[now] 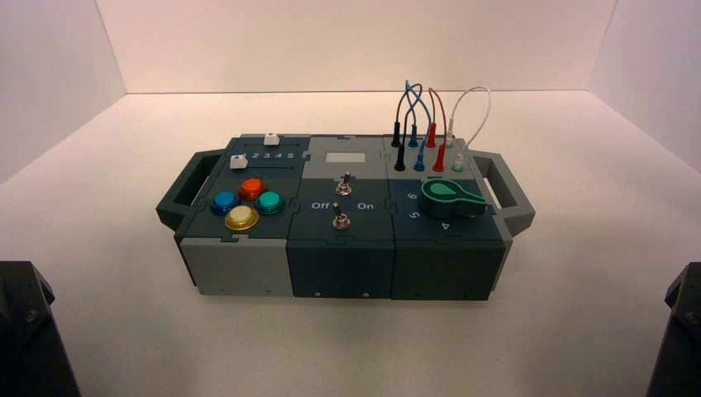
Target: Push the blue button with the right gripper.
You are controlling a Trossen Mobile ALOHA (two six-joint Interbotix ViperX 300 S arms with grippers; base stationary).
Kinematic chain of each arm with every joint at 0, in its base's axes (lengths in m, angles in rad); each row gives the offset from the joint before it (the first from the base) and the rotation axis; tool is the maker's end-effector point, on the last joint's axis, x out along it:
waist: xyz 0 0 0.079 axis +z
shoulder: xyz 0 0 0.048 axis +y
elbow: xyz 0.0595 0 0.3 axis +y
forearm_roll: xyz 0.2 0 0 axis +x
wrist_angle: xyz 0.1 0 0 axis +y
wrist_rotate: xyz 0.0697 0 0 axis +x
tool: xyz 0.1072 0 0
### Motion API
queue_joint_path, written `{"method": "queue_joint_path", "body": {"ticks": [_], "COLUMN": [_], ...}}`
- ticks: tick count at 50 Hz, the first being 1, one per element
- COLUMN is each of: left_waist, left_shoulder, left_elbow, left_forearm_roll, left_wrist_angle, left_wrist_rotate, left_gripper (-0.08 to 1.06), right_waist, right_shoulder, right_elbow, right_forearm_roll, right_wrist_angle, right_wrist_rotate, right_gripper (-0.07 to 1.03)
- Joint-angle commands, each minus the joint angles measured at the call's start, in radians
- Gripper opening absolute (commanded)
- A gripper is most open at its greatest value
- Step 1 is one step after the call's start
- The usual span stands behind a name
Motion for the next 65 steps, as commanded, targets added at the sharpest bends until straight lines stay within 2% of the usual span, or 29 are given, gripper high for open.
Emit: {"method": "queue_joint_path", "body": {"ticks": [1, 10, 19, 23, 39, 65], "left_waist": [-0.041, -0.110, -0.160, -0.172, -0.221, -0.267], "left_shoulder": [0.038, 0.071, 0.101, 0.133, 0.305, 0.491], "left_elbow": [-0.028, -0.005, 0.026, 0.035, 0.041, 0.014], "left_forearm_roll": [0.002, 0.002, 0.002, 0.002, 0.002, -0.003], "left_wrist_angle": [0.067, 0.135, 0.135, 0.130, 0.043, -0.034], "left_wrist_rotate": [0.020, 0.029, 0.029, 0.029, 0.044, 0.044], "left_gripper": [-0.03, -0.03, -0.03, -0.03, -0.03, -0.03], "right_waist": [0.087, 0.232, 0.364, 0.396, 0.402, 0.402], "right_shoulder": [0.038, 0.084, 0.130, 0.152, 0.222, 0.222], "right_elbow": [-0.044, -0.069, -0.078, -0.081, -0.089, -0.084], "right_forearm_roll": [0.005, 0.035, 0.040, 0.038, 0.037, 0.021], "right_wrist_angle": [0.005, 0.014, 0.023, 0.023, 0.021, 0.015], "right_wrist_rotate": [-0.003, -0.005, -0.017, -0.021, -0.054, -0.057], "right_gripper": [-0.02, -0.02, -0.02, -0.02, -0.02, -0.02]}}
